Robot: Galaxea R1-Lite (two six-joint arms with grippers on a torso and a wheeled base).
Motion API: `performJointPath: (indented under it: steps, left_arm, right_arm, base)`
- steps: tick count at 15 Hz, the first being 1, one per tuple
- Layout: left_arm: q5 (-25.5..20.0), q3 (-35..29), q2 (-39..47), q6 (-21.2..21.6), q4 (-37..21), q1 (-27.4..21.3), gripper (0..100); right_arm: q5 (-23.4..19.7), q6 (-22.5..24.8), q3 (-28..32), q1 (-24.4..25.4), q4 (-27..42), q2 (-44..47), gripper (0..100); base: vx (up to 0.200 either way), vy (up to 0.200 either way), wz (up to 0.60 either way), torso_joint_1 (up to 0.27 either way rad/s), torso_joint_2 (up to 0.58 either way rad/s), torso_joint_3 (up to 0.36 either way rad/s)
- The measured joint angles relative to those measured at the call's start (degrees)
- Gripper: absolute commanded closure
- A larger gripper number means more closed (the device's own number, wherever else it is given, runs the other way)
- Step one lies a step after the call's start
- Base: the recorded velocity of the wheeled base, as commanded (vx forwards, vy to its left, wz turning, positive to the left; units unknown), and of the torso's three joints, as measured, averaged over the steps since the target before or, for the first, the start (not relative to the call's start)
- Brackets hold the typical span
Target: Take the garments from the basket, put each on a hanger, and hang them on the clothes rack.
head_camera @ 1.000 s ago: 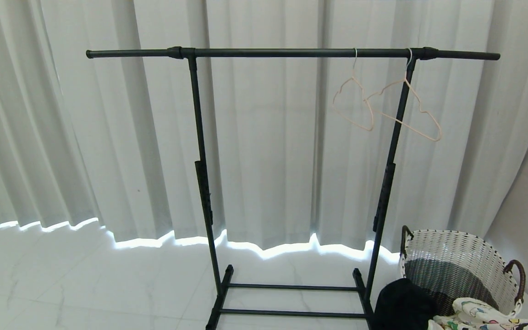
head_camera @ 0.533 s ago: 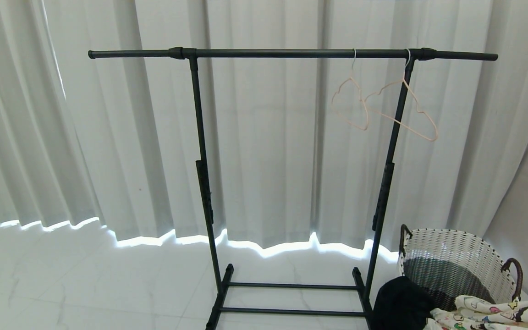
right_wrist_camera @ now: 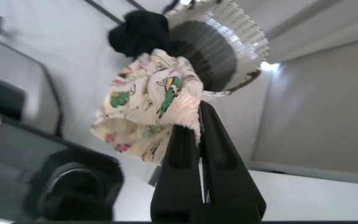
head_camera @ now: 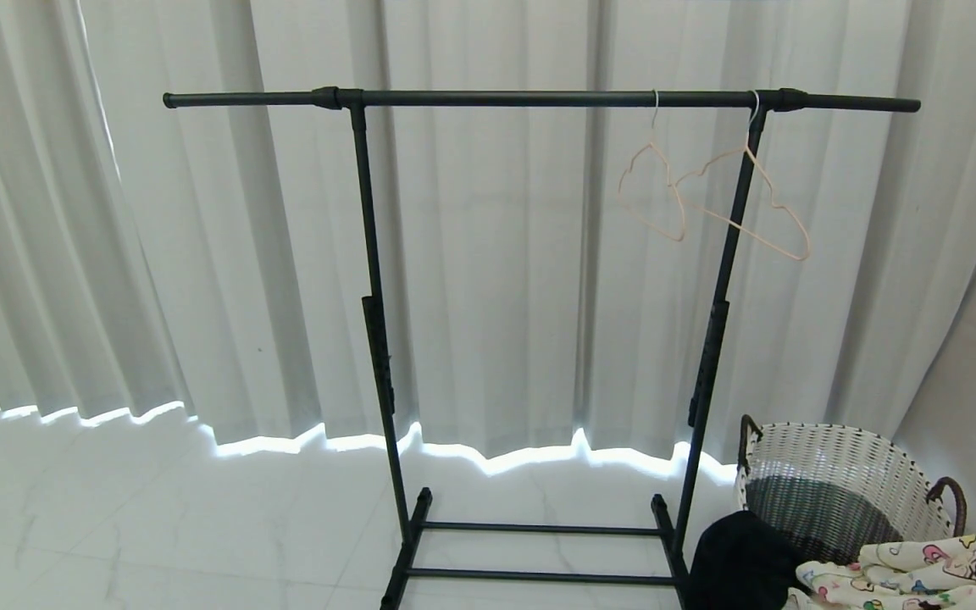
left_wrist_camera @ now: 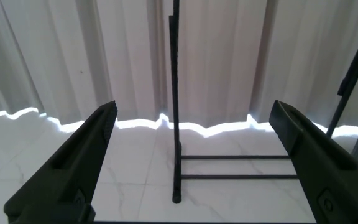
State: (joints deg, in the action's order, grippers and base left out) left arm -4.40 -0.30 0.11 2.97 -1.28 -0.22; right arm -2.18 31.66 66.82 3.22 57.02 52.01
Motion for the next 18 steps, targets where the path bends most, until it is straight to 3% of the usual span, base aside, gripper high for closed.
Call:
performJointPath:
  steps: [2, 5, 9, 11, 14, 16, 18]
  left_arm:
    - [-1.23, -0.44, 0.18, -0.35, -0.05, -0.11, 0]
    - [-4.82, -9.83, 6.19, -2.32, 0.09, -1.07, 0]
    - [-6.27, -25.14, 22.93, -2.97, 0.16, -2.73, 0]
    - [-6.60, -31.83, 33.05, -3.02, 0.16, -4.41, 0]
    - [-7.25, -38.42, 47.63, -3.16, 0.13, -12.84, 0]
    - [-7.20, -41.51, 56.20, -3.33, 0.90, -18.08, 0]
    - [-7.08, -45.28, 63.92, -3.30, 2.01, -20.31, 0]
  right_arm:
    - [-2.90, -0.98, 5.67, 0.17, 4.45, 1.99, 100]
    - [-5.73, -1.39, 13.30, 2.04, 5.28, 7.19, 100]
    - [-7.91, -1.91, 22.49, 4.55, 5.36, 15.34, 100]
    - [-8.22, -2.95, 23.21, 8.61, 5.00, 18.82, 100]
    - [-7.80, -8.86, 17.66, 16.26, 0.87, 22.20, 100]
    - [-4.19, -16.03, 15.52, 22.53, -4.14, 24.73, 100]
    - [0.02, -25.15, 15.30, 28.72, -10.22, 28.17, 100]
  base:
    - [0.000, 0.000, 0.00, 0.000, 0.00, 0.000]
    - [0.000, 0.000, 0.00, 0.000, 0.00, 0.000]
    - [0.000, 0.000, 0.00, 0.000, 0.00, 0.000]
    - [0.000, 0.000, 0.00, 0.000, 0.00, 0.000]
    - [0.000, 0.000, 0.00, 0.000, 0.00, 0.000]
    - [0.000, 0.000, 0.00, 0.000, 0.00, 0.000]
    - [0.000, 0.000, 0.00, 0.000, 0.00, 0.000]
